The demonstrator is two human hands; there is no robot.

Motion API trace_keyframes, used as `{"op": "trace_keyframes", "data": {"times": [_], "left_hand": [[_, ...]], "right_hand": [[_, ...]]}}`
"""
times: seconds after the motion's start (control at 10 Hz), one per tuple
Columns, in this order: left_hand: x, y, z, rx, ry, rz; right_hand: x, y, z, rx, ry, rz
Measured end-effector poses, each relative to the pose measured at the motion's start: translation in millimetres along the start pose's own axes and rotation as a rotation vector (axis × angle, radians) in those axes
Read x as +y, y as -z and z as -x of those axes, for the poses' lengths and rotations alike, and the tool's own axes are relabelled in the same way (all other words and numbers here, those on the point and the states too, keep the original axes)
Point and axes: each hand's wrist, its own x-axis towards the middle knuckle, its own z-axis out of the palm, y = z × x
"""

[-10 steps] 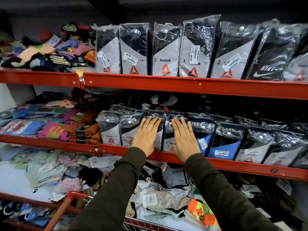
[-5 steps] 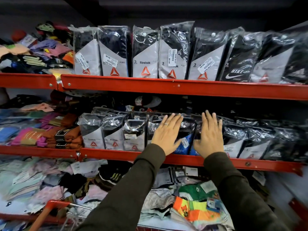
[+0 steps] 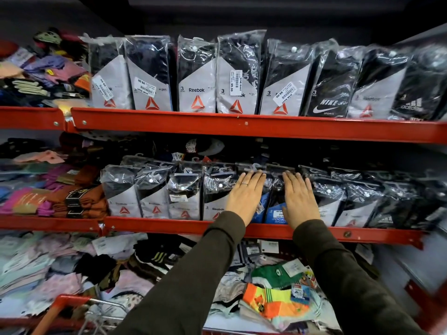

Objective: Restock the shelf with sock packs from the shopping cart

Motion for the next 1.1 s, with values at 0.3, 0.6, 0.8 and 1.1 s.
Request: {"op": "trace_keyframes", "data": {"times": [0.3, 0.6, 0.8, 1.1], "left_hand": [[-16, 10, 17, 0.101, 0.017, -0.068], [-94, 29, 58, -0.003, 0.222, -0.132], [-100, 11, 67, -0.051, 0.256, 0.023], [-102, 16, 71, 0.015, 0.256, 0.043]], "right_hand": [[-15, 20, 8, 0.119, 0.052, -0.26], [-72, 23, -18, 0.083, 0.256, -0.264], [-79, -1, -20, 0.061, 0.228, -0.156], [-80, 12, -2, 0.189, 0.19, -0.238]]}}
